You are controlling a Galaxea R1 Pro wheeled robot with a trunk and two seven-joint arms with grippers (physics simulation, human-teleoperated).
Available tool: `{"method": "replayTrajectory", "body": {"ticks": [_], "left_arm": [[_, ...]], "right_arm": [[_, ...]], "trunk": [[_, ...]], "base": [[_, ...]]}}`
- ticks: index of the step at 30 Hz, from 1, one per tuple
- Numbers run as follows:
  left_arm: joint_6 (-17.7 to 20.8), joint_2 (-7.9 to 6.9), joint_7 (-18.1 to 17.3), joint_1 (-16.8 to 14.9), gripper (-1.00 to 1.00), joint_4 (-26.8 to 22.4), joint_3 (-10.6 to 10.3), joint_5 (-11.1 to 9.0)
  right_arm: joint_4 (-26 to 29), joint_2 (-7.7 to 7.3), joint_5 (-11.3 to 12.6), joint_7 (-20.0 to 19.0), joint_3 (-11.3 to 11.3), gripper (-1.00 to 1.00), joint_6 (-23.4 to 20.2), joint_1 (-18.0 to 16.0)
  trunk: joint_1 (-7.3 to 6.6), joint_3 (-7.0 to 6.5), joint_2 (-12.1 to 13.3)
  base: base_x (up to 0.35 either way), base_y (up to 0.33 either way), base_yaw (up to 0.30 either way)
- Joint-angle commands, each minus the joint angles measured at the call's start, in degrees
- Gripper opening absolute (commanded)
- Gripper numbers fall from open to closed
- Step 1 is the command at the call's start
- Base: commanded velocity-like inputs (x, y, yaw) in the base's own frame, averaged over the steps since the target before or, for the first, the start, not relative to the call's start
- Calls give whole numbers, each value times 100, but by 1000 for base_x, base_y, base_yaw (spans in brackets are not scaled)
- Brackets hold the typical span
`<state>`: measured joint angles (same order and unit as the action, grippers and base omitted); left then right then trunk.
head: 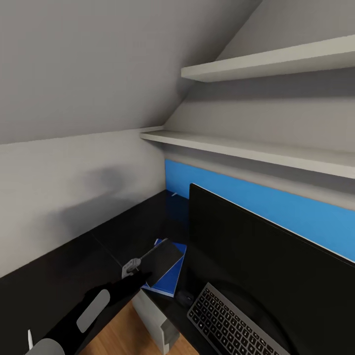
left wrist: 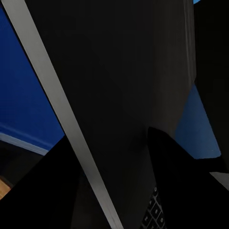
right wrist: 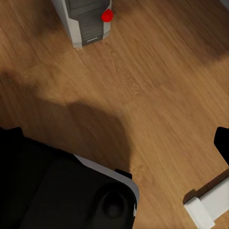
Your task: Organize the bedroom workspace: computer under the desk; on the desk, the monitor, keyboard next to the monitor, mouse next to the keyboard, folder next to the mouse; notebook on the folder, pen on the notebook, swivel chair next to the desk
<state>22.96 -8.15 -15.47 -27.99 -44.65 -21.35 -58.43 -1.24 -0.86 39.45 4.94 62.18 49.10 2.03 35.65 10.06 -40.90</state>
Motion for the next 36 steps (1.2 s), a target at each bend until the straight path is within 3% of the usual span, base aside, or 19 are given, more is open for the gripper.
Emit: {"method": "replayTrajectory", "body": {"ticks": [1,19,26,29,36], "left_arm": [[16,-4,9,-5,-100,-2,-16,-38],[16,-2,9,-5,-100,0,-18,-39],[23,29,0,-5,-100,-17,48,-42],[24,-11,0,-5,-100,-17,27,-50],[24,-35,0,-5,-100,-17,18,-54]], "right_arm": [[-4,0,-7,51,48,100,12,-1],[-4,-23,-7,53,31,100,12,-1],[10,193,1,61,12,100,20,-1],[10,220,1,60,7,100,17,-1],[11,230,1,60,3,100,12,-1]], "trunk": [[1,7,-6],[1,7,-6],[1,7,-6],[1,7,-6],[155,133,-287]], "base": [[0,0,0],[0,0,0],[0,0,0],[0,0,0],[0,0,0]]}}
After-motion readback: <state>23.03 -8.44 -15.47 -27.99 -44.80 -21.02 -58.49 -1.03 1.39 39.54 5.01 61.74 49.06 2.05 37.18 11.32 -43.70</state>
